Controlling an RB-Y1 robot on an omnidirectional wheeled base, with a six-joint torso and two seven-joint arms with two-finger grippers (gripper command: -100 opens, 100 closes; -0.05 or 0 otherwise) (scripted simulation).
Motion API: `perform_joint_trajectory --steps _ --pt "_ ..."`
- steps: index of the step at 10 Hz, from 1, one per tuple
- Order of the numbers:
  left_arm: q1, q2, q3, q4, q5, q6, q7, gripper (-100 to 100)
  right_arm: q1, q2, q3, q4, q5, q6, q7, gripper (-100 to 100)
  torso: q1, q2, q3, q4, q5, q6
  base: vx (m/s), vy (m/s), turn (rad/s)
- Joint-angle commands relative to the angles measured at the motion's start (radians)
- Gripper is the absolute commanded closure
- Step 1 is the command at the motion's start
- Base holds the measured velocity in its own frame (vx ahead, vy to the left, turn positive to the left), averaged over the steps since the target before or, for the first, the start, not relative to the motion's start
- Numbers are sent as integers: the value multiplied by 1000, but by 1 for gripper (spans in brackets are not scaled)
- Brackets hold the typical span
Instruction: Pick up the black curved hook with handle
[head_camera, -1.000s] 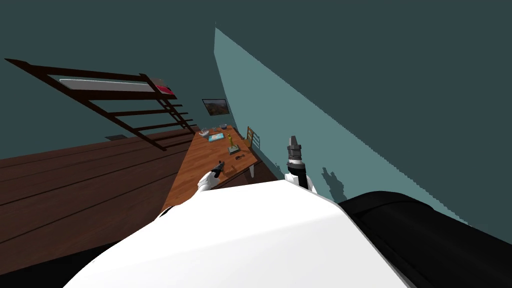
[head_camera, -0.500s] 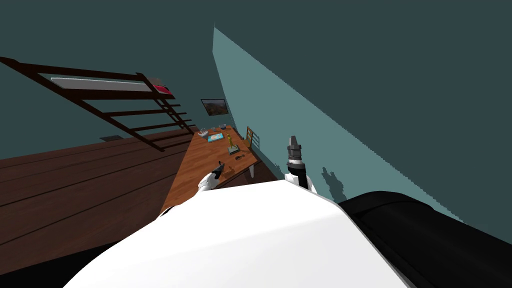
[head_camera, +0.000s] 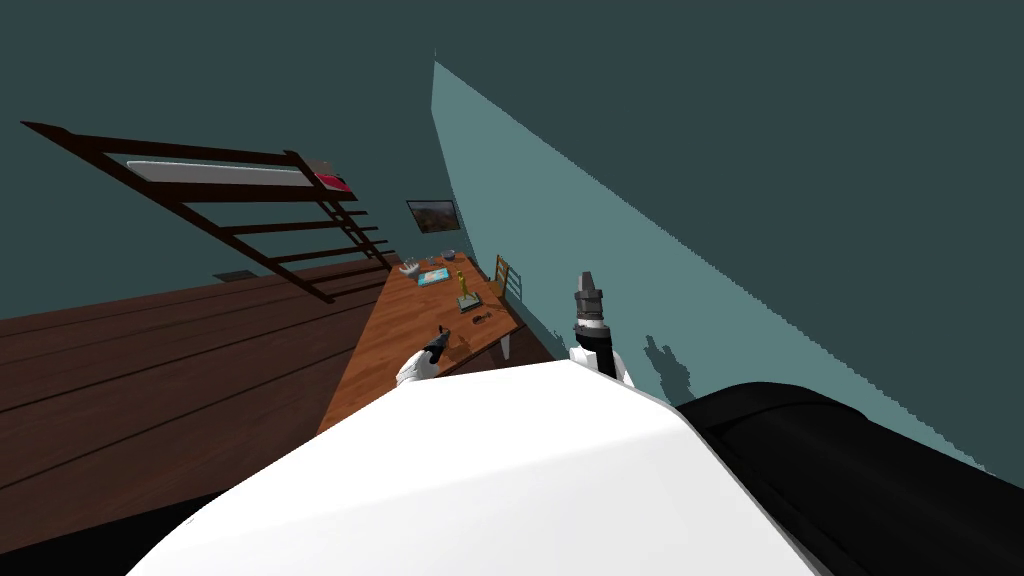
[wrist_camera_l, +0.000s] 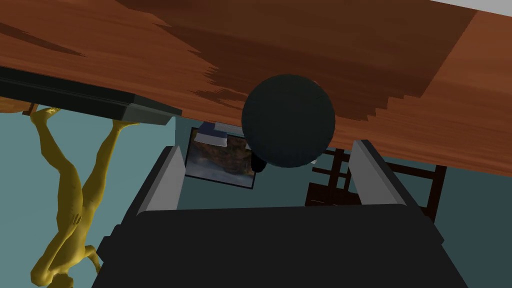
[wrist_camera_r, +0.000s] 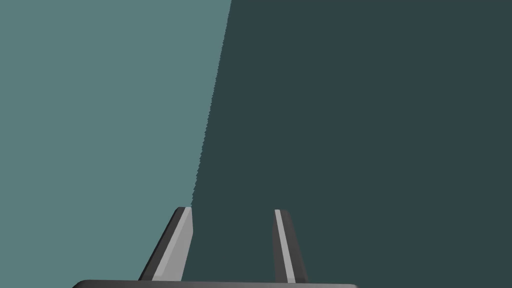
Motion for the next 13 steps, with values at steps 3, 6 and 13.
perform_joint_trajectory --steps 3,6,13 --pt "17 -16 21 -15 -23 -12 -5 100 0 0 0 0 0 0 0 0 0 2 1 0 0 0 61 14 23" --pt "17 -16 21 -15 -23 -12 -6 100 0 0 0 0 0 0 0 0 0 5 3 1 1 0 0 0 0" --pt "-38 28 -42 29 47 27 10 0 0 0 0 0 0 0 0 0 0 11 6 2 1 1 -75 -10 -36"
